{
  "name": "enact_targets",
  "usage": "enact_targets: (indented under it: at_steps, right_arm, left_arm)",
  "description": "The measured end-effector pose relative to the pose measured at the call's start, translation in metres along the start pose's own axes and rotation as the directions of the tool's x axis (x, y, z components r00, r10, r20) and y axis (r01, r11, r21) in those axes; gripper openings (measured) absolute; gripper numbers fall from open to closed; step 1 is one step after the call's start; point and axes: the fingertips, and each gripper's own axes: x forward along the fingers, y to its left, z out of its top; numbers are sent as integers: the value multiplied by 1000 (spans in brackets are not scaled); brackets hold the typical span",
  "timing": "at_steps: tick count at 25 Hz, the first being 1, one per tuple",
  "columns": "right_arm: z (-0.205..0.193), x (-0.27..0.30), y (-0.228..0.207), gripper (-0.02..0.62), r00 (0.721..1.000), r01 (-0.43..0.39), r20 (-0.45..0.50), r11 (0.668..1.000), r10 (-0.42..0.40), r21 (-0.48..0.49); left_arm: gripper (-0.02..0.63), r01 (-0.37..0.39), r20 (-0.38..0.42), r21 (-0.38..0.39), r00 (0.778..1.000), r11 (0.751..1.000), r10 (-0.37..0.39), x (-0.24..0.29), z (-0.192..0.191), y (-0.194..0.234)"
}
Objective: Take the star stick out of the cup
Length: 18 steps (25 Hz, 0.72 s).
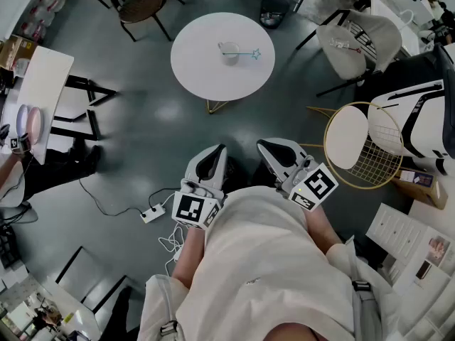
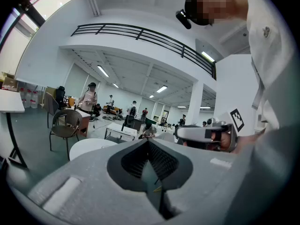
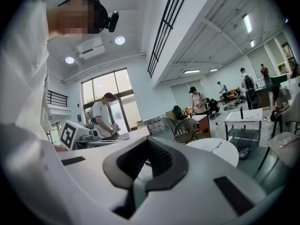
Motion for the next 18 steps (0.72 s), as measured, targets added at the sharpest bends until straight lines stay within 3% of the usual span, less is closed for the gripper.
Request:
enact_targets:
  at_steps: [10,18]
  right_arm:
    - [-1,6,-4,5,1000,28,3,1000,-28,0]
    - [-4,6,-13,8,997,69,29,994,-72,89]
  left_arm:
    - [6,15,-4,14,1000,1000,-15,2,3,4]
    - [6,18,-13,2,1000,1000,-18,-2,-1,7]
